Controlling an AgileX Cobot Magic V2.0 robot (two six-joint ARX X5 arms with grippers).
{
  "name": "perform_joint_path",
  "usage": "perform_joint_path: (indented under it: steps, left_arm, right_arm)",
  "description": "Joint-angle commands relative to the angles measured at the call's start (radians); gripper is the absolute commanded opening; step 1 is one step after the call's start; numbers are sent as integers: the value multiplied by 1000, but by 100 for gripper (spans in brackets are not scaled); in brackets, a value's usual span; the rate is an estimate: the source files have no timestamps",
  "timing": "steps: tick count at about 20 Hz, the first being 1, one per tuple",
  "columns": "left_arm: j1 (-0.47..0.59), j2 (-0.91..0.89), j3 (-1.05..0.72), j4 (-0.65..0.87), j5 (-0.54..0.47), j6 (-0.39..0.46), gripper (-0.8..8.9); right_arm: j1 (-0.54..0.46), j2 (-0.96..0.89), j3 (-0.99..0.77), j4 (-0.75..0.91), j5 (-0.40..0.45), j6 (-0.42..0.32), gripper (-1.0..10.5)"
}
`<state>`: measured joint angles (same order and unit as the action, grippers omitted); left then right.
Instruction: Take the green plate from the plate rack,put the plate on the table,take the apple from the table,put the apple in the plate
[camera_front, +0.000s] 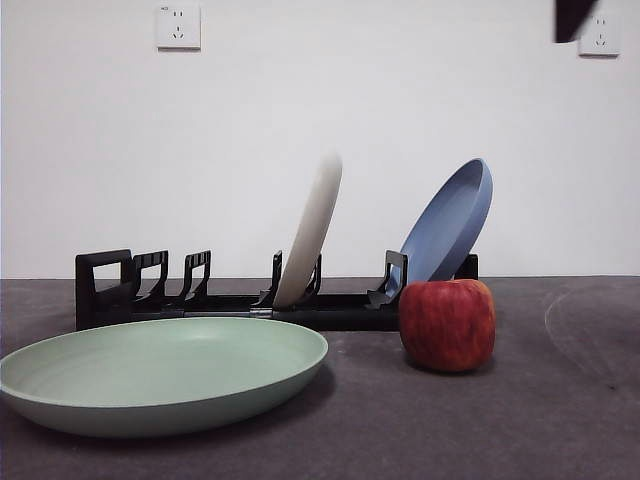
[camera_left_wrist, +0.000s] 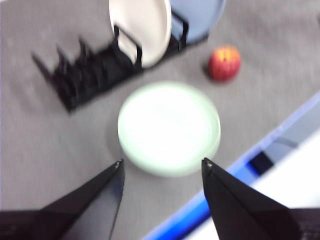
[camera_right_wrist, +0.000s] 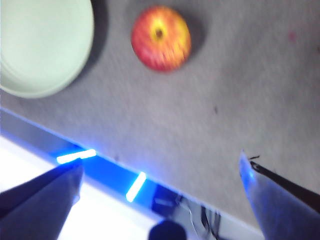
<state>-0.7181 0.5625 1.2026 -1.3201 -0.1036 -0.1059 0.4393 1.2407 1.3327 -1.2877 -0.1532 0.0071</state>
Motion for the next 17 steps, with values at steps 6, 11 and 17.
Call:
perform_joint_path:
  steps: [6,11,17]
  left_arm:
    - [1,-79,-12,-8,177,-48,260]
    - [-3,-83,-12,-8,187,-45,260]
    - [-3,-97,-12,-8,130,-35,259]
  right_arm:
    - [76,23,-124,221,-37,54,532]
    - [134,118,-158,355,34,98,532]
    - [158,264,-158,471,104,99,532]
